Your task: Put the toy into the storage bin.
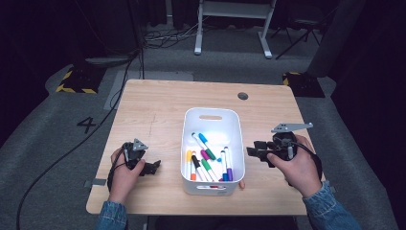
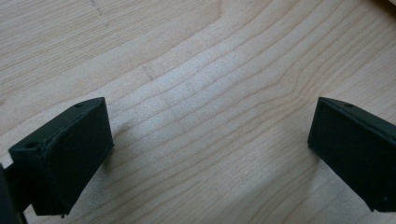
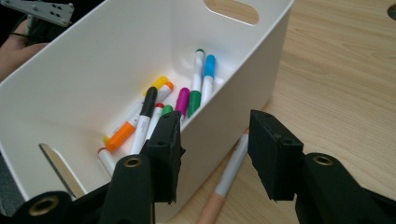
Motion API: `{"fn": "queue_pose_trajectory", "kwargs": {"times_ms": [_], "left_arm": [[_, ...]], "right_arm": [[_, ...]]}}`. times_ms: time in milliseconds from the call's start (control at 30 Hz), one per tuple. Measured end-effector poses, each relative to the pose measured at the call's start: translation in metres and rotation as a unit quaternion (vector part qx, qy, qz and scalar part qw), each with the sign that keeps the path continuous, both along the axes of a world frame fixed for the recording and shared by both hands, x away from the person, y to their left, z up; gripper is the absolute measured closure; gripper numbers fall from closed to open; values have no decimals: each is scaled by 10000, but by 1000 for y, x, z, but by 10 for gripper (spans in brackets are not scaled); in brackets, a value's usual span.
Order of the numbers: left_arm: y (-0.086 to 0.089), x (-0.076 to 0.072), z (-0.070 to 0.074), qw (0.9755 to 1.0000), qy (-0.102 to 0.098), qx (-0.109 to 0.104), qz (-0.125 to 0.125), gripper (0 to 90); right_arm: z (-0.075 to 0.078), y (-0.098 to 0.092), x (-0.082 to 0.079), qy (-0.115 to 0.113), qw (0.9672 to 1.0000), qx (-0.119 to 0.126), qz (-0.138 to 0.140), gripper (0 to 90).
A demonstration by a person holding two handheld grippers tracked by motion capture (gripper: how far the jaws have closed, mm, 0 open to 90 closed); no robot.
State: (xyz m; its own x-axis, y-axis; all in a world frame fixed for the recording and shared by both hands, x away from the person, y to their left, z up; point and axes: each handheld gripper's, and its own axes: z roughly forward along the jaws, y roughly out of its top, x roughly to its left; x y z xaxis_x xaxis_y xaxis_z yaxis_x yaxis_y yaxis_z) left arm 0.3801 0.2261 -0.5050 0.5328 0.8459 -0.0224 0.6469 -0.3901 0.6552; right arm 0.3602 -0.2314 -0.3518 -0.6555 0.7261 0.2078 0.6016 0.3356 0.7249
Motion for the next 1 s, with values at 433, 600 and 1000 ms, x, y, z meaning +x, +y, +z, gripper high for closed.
{"fn": "queue_pose_trajectory", "kwargs": {"times_ms": [433, 600, 1000], "left_arm": [[0, 0, 0, 10000, -5, 7, 3, 0], [0, 0, 0, 10000, -4, 6, 4, 0], [0, 0, 0, 10000, -3, 7, 5, 0]], "right_arm": [[-35, 1, 15, 433, 9986, -283, -70, 533], [-55, 6, 19, 679, 9967, -435, -31, 520], [-98, 18, 29, 1142, 9904, -774, 13, 517]]}}
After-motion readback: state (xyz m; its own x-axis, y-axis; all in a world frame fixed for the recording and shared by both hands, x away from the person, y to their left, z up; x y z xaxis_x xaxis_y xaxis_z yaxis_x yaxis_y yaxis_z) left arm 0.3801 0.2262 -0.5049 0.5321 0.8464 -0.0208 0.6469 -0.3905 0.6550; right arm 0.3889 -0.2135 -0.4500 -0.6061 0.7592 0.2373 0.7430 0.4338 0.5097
